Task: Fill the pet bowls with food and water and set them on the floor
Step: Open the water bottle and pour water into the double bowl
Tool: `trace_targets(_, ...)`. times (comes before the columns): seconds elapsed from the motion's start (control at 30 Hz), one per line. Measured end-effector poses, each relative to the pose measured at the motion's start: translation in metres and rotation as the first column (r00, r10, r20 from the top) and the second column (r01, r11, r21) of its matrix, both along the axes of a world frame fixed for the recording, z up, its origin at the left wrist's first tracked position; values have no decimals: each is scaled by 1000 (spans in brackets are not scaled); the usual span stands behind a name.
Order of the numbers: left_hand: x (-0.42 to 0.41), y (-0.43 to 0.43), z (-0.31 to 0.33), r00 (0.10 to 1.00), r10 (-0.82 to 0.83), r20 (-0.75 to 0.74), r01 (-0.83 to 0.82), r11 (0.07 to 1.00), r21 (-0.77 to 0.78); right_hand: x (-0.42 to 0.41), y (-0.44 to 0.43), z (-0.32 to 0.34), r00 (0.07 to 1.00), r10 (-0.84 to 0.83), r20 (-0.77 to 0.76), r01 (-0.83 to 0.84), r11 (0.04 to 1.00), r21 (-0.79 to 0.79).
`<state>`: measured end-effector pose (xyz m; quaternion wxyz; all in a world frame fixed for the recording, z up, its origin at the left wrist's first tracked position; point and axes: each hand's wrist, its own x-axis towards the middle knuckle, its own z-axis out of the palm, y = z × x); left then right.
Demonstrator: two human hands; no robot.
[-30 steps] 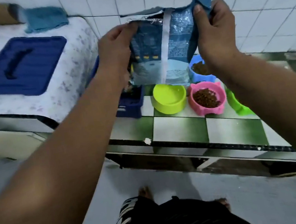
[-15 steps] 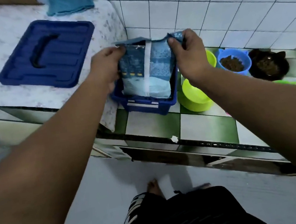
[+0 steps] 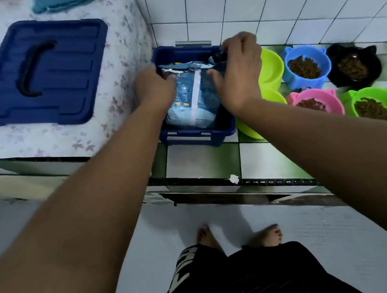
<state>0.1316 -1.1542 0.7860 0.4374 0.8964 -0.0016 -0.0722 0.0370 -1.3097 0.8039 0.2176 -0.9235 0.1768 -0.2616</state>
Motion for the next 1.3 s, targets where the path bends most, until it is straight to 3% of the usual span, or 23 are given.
trace_targets(0.1,-37,6,-3,924,-209,320,138,964,229,-10,7,-10,957,289,-8,-279,915,-290)
trace_targets(0.17,-52,6,-11,790,-417,450,277,897,344,-14,11,-24,902,393,-178,-431,839,-332)
trace_targets(0.2,-51,4,-18,753,-504,423,340,848,406,-14,14,-28,885,369,-285,-445,850,-283)
trace_targets(0.27,-45,-2,-19,769,-603,212,450,747,490,-9,15,-34,832,279,-479,-407,894,-187)
trace_targets(0.33,-36,-9,-16,763,-646,20,537,650,538,1,14,-34,775,260,-576,-420,893,-163)
trace_targets(0.43,-31,-15,-10,737,-667,-109,585,548,597,12,11,-33,723,290,-627,-451,886,-110)
trace_targets(0.5,-31,-19,-4,756,-647,-98,570,578,584,11,6,-29,734,394,-553,-465,885,13)
trace_targets(0.57,-38,-31,6,802,-597,10,503,684,529,2,-9,-24,798,474,-373,-472,875,104)
trace_targets(0.67,-55,-72,30,808,-561,177,439,775,454,-26,-51,-9,896,423,-137,-408,905,121)
trace_targets(0.77,-84,-138,51,762,-606,229,487,769,414,-64,-109,4,959,285,-4,-283,954,100)
trace_targets(0.9,-142,-238,58,707,-663,246,584,743,327,-129,-207,11,992,129,9,-129,985,111)
trace_targets(1.13,-242,-399,40,636,-726,261,725,678,121,-259,-372,38,996,-92,13,90,992,84)
trace_targets(1.3,-294,-490,35,607,-773,184,789,615,-20,-317,-443,55,961,-214,174,206,977,62)
